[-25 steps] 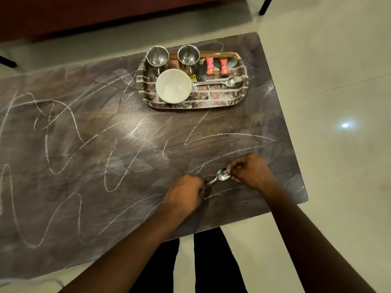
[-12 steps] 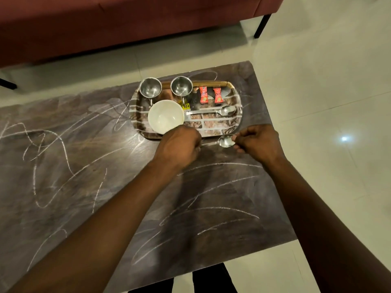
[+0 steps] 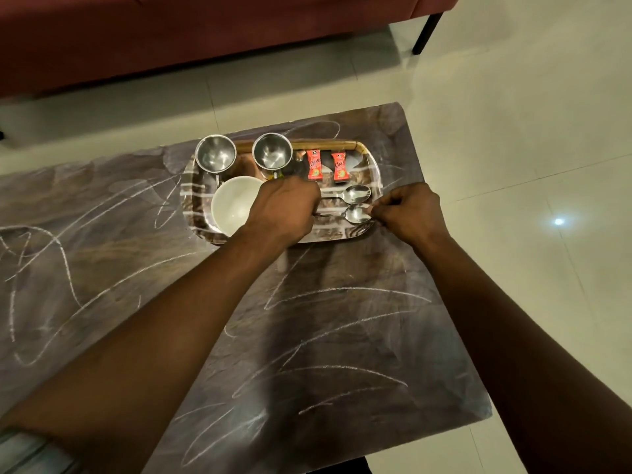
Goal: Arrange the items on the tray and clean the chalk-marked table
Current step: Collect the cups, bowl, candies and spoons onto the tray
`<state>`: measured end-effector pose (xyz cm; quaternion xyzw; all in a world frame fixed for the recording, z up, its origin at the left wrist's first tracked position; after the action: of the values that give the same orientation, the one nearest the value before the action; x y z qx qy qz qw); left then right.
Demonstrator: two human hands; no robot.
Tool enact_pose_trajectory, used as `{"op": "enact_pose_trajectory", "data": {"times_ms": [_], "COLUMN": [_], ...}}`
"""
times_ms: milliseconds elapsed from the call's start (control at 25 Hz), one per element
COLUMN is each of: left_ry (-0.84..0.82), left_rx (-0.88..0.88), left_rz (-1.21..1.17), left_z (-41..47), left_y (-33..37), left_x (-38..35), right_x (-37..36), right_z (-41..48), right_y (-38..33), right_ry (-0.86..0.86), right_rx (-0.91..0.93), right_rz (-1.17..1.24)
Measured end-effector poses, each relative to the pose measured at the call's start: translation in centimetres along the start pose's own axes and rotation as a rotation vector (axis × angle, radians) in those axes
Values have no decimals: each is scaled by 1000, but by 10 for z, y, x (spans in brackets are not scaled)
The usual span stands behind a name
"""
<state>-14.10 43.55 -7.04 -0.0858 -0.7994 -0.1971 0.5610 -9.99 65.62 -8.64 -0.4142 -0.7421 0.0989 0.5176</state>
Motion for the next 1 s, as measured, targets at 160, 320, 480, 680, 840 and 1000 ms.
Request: {"op": "enact_pose_trajectory", "data": {"times_ms": [160, 320, 480, 680, 840, 1000], "left_ry": [-8, -21, -34, -47, -44, 320], "left_rx": [-10, -29, -46, -61, -90, 28], "left_rz": [6, 41, 95, 117, 50, -459], "left_z": [4, 5, 5, 6, 0, -28], "left_y": [-4, -6, -3, -3, -6, -46], "left_x": [-3, -2, -3, -3, 5, 36], "right_x": [-7, -11, -12, -13, -10, 7], "right_z": [9, 11, 10, 8, 7, 16], "right_y": [-1, -5, -7, -7, -7, -2], "right_ry": [-2, -11, 10, 32, 9, 140], "right_rx": [31, 117, 142, 159, 148, 127], "right_rz": [-56, -118, -181, -181, -148, -92]}}
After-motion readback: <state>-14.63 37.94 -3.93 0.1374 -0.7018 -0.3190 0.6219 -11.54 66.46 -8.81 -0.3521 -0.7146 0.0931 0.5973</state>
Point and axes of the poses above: each hand's wrist, its own z-axis towards the middle knuckle, its own x-axis out of the back of the hand, y = z × x, the point moved 2 cm from there along z, towards the middle knuckle, and after that the axes turned 4 degrees about -z, right-handed, at the moved point
